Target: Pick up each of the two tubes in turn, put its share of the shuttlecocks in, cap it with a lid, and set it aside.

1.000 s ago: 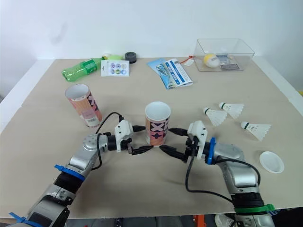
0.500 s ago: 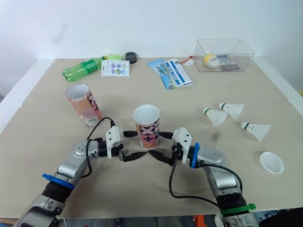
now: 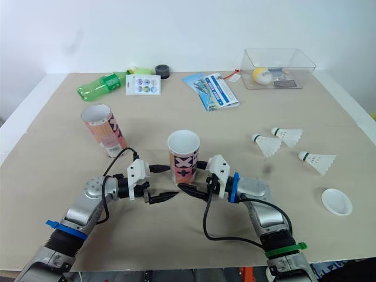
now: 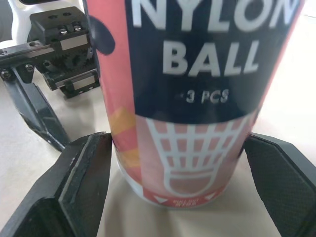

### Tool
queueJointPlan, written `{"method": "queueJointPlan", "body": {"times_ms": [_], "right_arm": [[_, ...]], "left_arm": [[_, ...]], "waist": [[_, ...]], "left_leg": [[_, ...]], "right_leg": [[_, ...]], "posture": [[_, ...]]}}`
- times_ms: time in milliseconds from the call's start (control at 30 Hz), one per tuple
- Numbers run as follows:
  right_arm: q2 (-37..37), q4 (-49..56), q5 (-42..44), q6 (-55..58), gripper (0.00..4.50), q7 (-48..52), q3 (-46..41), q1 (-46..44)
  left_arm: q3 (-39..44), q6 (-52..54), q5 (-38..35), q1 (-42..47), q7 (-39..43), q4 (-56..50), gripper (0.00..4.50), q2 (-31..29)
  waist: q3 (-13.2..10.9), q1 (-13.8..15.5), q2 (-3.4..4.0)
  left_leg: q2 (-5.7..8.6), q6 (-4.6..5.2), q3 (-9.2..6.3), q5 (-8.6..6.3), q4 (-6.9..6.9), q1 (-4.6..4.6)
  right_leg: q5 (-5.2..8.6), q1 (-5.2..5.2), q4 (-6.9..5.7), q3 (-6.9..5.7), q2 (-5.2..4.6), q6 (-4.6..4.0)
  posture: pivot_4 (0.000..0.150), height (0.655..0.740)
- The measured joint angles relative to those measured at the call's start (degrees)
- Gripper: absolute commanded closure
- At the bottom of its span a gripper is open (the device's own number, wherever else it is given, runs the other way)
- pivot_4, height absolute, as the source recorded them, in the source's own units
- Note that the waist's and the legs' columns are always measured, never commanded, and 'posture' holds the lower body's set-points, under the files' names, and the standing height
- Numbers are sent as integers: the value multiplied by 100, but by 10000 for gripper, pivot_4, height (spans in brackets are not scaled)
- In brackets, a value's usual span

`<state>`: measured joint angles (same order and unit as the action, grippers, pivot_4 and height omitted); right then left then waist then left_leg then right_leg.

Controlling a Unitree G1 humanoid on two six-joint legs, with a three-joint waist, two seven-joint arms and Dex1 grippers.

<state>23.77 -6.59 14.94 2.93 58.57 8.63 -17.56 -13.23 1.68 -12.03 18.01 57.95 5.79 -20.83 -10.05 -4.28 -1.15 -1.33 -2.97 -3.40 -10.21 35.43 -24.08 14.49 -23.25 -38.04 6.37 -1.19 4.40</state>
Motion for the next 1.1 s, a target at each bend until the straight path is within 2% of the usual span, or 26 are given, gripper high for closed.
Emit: {"method": "queueJointPlan", "body": {"times_ms": [533,1100], "right_arm": [[-174,-390,-72,-228,0,132,44,-271],[-312,-651,-74,-359,0,178,134,-428]], "left_arm": [[81,-7,-83,-47,-126,26,381,201],[634,-246,-376,-700,-114,-555,381,-339]], "waist": [[0,-1,0],[0,-3,0]], "left_leg": [[0,0,0,0,1,0],[-14,0,1,1,3,2]], "right_leg": [[-3,0,0,0,1,0],[-10,-1,-1,0,11,-10]], "posture": [[1500,7400],[1500,7400]]}}
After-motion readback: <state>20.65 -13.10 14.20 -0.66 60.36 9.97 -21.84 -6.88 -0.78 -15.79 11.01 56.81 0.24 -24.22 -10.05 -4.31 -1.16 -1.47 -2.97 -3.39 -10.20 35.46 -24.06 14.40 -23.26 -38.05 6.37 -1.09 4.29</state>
